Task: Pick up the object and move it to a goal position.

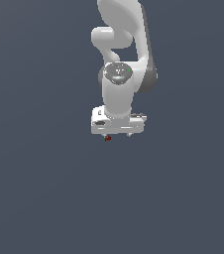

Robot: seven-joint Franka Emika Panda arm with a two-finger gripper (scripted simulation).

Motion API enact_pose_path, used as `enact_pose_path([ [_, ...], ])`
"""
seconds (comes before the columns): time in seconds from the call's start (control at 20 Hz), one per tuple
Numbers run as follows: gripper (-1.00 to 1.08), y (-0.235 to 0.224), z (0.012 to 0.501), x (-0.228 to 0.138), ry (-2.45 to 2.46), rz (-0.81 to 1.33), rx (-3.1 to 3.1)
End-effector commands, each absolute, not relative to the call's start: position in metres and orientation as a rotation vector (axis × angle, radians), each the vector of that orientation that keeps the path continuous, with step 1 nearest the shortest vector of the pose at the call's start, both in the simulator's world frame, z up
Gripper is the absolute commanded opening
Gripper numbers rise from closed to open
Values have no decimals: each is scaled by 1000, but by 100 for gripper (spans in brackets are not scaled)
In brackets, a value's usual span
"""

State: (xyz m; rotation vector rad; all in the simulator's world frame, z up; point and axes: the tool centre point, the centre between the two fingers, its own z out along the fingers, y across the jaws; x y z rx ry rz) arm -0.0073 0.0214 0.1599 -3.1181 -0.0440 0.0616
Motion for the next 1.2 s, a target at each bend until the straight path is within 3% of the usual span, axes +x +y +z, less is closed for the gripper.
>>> enact_pose_path([
  [0.0,100,21,160,-7,-44,62,-3118],
  [0.45,100,-17,174,1,30,24,-3142],
  [1.15,100,-16,157,-9,190,22,-3132],
])
